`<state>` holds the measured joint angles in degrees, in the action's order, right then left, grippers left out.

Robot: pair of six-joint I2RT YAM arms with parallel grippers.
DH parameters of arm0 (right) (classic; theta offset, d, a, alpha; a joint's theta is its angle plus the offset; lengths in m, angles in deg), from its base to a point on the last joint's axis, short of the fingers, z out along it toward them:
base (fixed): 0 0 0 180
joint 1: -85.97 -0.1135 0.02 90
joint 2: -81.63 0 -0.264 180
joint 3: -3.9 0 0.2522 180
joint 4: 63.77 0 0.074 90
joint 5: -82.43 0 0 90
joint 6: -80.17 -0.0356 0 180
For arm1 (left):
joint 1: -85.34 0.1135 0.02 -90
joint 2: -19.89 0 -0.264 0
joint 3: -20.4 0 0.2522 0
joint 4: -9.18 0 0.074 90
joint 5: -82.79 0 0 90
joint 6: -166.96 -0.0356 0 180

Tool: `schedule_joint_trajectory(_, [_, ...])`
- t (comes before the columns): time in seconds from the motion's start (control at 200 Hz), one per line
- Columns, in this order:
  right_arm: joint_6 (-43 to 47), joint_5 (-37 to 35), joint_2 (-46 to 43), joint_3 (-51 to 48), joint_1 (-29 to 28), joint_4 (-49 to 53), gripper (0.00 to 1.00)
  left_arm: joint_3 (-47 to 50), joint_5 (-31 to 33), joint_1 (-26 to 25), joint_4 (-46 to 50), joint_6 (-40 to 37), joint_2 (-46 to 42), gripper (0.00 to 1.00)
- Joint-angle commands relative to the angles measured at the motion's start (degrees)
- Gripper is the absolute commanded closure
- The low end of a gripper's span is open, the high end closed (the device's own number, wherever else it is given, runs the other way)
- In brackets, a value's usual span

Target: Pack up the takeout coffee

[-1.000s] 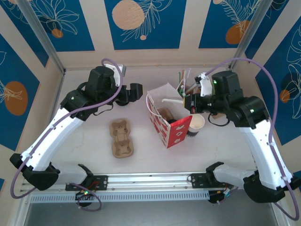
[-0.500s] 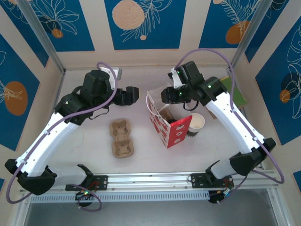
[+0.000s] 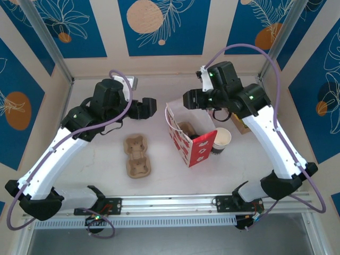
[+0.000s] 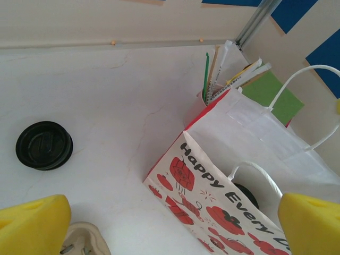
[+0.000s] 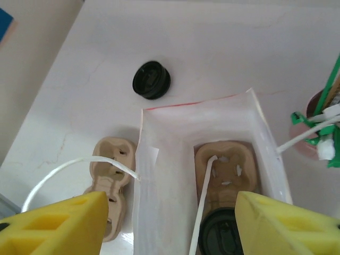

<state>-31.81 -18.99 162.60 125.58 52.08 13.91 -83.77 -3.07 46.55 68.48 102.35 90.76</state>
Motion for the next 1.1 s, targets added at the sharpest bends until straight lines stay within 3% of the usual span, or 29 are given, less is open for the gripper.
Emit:
schedule_joint_trajectory(0.0, [0.8, -5.2, -4.1, 2.1, 1.3, 1.0, 0.29, -0.2, -2.9, 0.5, -2.7, -0.6, 1.6, 0.00])
schedule_joint_trajectory(0.1, [0.1, -9.6, -6.4, 0.9, 4.0, -0.1, 0.18, -1.5, -4.6, 0.4, -3.5, -1.2, 3.3, 0.00])
schedule_joint_trajectory(0.39, [-4.8, -3.7, -9.5, -6.5, 22.8, -2.1, 0.11, -7.6, -8.4, 0.5, -3.4, -5.1, 8.6, 0.00])
schedule_joint_trajectory(0.74, [-5.5, -0.7, -7.2, -17.4, 37.5, -8.9, 0.04, -15.0, -9.7, 1.6, -0.7, -10.1, 15.7, 0.00])
schedule_joint_trajectory(1.09, [-3.9, -2.0, 6.5, -18.3, 43.5, -10.4, 0.01, -13.3, -14.2, 6.5, -2.5, -6.4, 17.7, 0.00])
